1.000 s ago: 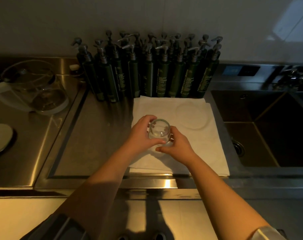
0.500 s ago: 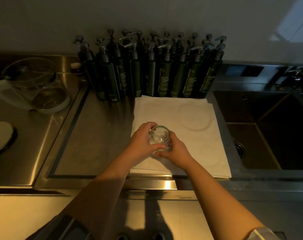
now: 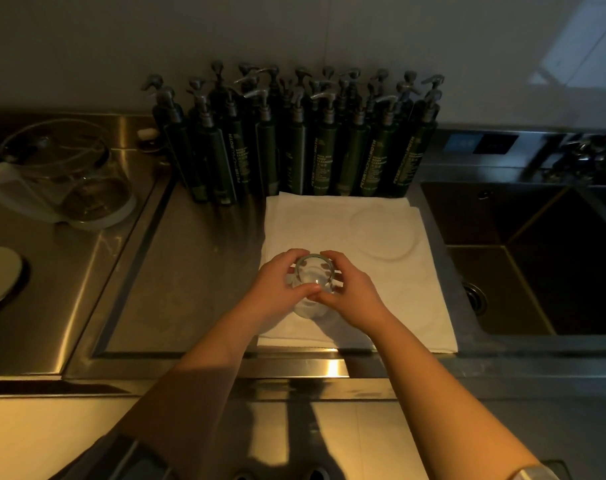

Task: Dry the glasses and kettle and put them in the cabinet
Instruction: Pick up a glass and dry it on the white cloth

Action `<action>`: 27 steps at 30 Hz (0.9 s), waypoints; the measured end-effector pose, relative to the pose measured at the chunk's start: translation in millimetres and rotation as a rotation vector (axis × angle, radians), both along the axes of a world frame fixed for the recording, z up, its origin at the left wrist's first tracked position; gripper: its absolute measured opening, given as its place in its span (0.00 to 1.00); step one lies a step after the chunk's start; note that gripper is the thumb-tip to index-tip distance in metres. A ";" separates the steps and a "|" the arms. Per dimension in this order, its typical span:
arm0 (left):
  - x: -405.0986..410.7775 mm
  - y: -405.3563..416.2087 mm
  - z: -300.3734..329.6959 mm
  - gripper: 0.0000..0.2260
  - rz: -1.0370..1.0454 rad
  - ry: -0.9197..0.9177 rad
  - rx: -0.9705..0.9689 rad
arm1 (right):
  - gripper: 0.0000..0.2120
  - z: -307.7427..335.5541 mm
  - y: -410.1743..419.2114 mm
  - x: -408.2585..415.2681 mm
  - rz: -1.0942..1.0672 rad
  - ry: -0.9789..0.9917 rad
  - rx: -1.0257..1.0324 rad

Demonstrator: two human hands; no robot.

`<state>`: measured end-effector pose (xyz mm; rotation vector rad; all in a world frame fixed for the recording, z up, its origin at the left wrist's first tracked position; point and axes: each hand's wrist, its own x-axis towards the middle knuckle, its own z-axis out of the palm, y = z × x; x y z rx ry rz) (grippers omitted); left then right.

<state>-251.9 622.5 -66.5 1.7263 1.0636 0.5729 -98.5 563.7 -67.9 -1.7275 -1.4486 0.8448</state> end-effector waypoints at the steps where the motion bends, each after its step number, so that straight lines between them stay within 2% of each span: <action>1: -0.6 -0.4 0.2 0.22 0.000 -0.003 -0.011 | 0.33 0.3 0.0 -1.3 -0.002 -0.004 -0.001; 11: 0.8 -4.7 1.5 0.24 0.020 0.025 -0.007 | 0.33 9.0 0.6 -1.8 0.023 -0.038 -0.047; 14: 1.8 -6.0 2.9 0.29 0.033 0.023 -0.022 | 0.36 16.4 2.0 3.4 0.073 -0.062 -0.109; 17: 0.3 -6.5 5.2 0.29 0.071 0.040 -0.012 | 0.38 28.2 1.9 10.0 0.132 -0.100 -0.162; 20: -5.3 -3.2 10.7 0.27 0.108 0.098 0.044 | 0.36 43.4 3.0 12.0 0.116 -0.136 -0.148; 27: -35.8 -2.1 38.0 0.29 0.196 0.284 0.233 | 0.25 60.5 22.0 -10.8 0.084 -0.279 -0.006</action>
